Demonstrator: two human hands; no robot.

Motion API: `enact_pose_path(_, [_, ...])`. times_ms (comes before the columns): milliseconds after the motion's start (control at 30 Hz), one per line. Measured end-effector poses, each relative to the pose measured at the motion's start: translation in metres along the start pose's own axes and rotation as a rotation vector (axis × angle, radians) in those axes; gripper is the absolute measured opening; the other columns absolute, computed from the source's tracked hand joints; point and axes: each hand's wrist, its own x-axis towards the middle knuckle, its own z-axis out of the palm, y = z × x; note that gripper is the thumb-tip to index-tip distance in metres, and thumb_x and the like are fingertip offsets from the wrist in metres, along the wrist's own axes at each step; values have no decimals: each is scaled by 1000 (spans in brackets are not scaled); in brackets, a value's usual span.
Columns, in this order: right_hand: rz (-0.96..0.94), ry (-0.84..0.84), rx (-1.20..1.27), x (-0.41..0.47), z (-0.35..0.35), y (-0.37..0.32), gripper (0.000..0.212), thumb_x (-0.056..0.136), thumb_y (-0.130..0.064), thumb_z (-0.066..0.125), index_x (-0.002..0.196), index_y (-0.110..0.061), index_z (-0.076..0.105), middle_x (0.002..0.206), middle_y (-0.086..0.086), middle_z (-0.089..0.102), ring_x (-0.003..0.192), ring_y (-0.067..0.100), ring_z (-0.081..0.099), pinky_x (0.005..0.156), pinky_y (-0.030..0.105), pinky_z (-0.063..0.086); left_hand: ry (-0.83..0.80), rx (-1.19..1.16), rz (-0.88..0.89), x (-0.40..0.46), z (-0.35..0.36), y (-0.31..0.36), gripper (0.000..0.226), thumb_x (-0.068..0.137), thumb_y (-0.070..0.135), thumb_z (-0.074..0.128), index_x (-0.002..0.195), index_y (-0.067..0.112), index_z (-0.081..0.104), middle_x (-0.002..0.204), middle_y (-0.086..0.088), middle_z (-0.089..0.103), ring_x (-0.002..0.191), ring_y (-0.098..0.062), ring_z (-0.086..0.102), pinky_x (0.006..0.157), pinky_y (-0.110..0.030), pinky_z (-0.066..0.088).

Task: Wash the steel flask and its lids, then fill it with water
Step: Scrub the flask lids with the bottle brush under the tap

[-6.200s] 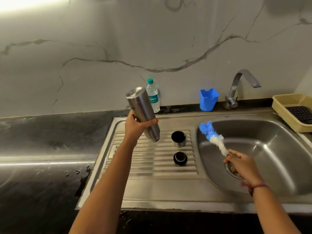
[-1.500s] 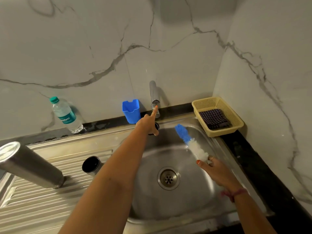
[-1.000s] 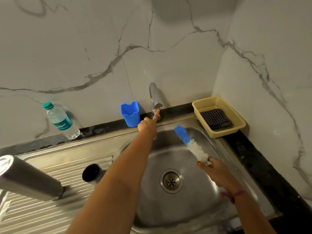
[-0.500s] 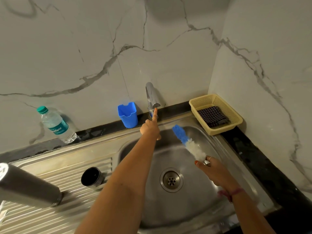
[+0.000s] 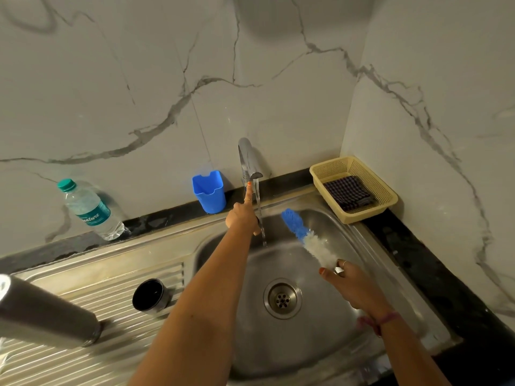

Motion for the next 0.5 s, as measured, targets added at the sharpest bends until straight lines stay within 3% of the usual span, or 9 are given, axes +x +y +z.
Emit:
enact_pose_path(133, [-10,-5,-12,-1,0,1,23,93,-31,60,109,-15,62,51,-10,46,35,0,40,42,15,35,8,-3,2,0,2,-3,127,79,9,81,154,34,-19,124,-17,55,102,-28,62,85,-36,53])
enact_pose_path(300, [-10,12,17,-3,1,1,27,94,-44,54,107,-21,62,51,-9,50,39,0,42,41,15,34,8,-119,132,2,-1,-18,129,76,8,83,154,35,-16,125,-17,49,105,-29,59,96,-41,52])
enact_pose_path(367, [-21,24,5,-6,0,0,32,94,-49,49,107,-24,62,69,3,66,55,10,56,50,20,42,11,-217,162,1,1,-29,130,74,8,83,154,37,-14,124,-16,47,101,-26,57,97,-41,51])
enact_pose_path(433, [-22,42,-42,-5,-3,1,34,94,-53,46,105,-25,63,86,10,71,75,24,67,64,32,51,-6,-395,159,-4,8,-38,130,70,8,86,157,32,-8,130,-14,46,111,-28,56,104,-43,46])
enact_pose_path(500, [-14,29,-80,-4,-8,1,39,92,-56,47,105,-23,64,86,6,71,82,24,68,74,38,54,-48,-612,104,-15,17,-47,119,68,11,88,155,23,8,131,-11,52,120,-29,54,105,-42,44])
